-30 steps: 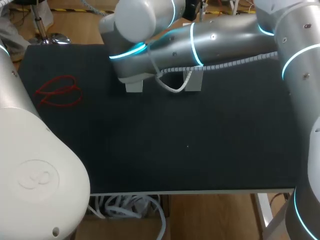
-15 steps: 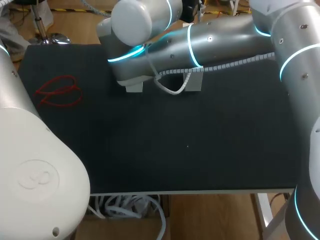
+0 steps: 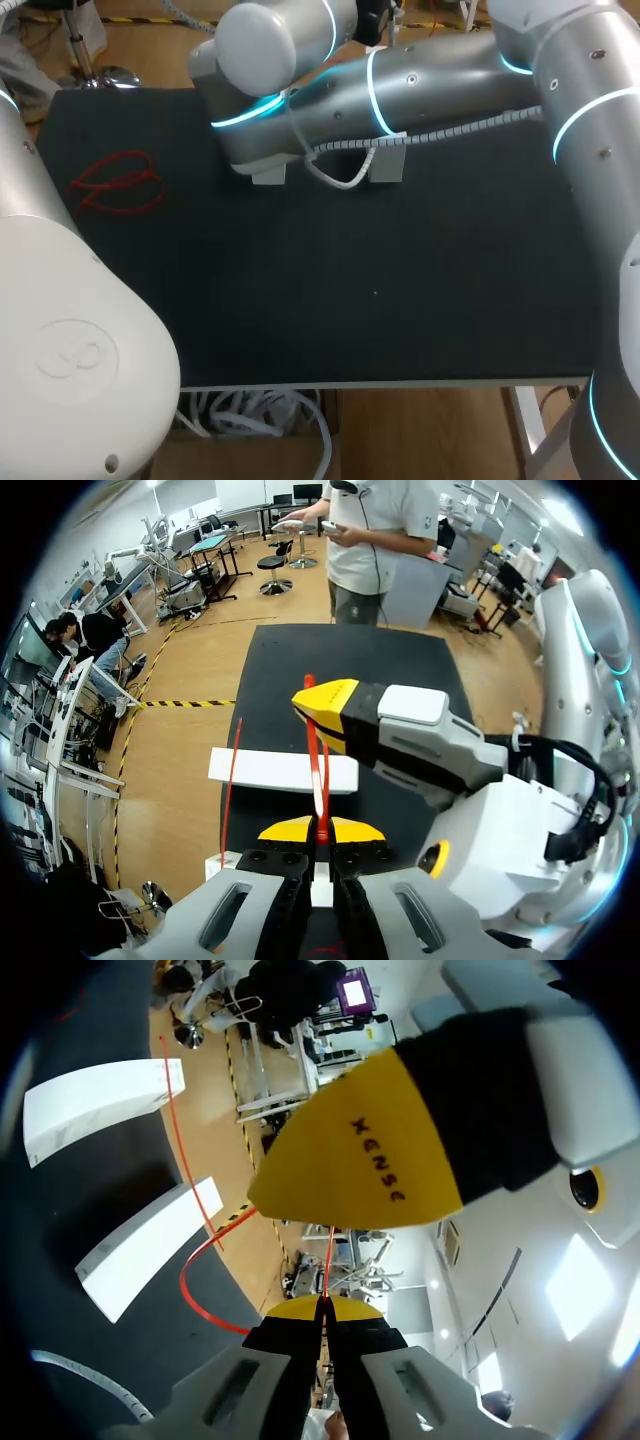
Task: Grab the tape and strap the tape.
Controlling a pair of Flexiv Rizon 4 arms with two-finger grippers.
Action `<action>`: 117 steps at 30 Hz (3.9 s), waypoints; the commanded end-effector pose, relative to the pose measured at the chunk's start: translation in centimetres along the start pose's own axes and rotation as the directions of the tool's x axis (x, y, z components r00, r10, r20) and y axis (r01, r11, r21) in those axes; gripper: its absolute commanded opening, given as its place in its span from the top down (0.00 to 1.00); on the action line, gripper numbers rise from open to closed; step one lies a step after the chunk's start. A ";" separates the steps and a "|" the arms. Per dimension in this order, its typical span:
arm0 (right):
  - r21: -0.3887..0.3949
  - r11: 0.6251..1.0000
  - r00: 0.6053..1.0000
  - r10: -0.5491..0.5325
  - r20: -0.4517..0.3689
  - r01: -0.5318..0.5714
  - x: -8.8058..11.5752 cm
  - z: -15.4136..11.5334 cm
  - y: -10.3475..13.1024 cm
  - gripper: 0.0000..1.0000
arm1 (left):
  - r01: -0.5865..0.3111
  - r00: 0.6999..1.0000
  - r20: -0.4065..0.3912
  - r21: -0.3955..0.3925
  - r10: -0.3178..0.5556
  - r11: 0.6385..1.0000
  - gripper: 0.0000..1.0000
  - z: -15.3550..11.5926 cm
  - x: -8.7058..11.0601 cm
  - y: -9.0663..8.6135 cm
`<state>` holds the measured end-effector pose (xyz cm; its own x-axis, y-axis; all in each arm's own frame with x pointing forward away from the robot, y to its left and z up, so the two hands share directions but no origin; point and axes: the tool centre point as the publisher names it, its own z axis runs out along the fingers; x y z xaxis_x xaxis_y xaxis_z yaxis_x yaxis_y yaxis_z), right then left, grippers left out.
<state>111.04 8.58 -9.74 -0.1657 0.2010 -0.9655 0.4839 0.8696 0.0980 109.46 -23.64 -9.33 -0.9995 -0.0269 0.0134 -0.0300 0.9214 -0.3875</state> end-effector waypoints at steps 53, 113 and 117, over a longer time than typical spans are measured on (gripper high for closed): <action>-0.020 0.998 0.994 -0.061 0.089 0.063 -0.3 -0.2 0.4 1.00 | 0.002 1.000 0.000 -0.006 -0.002 1.000 1.00 -0.1 0.0 -0.1; 0.008 0.997 0.984 -0.077 0.160 0.077 -0.8 -0.4 0.7 1.00 | 0.002 1.000 0.000 -0.006 -0.002 1.000 1.00 -0.1 0.0 -0.1; 0.009 0.997 0.983 -0.073 0.169 0.073 -0.8 -0.4 0.7 1.00 | 0.002 1.000 0.000 -0.006 -0.002 1.000 1.00 -0.1 0.0 -0.1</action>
<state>110.99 8.97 -8.80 -0.0529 0.0598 -0.9968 0.4724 0.8810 0.0278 109.46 -23.64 -9.33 -0.9995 -0.0269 0.0134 -0.0300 0.9214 -0.3875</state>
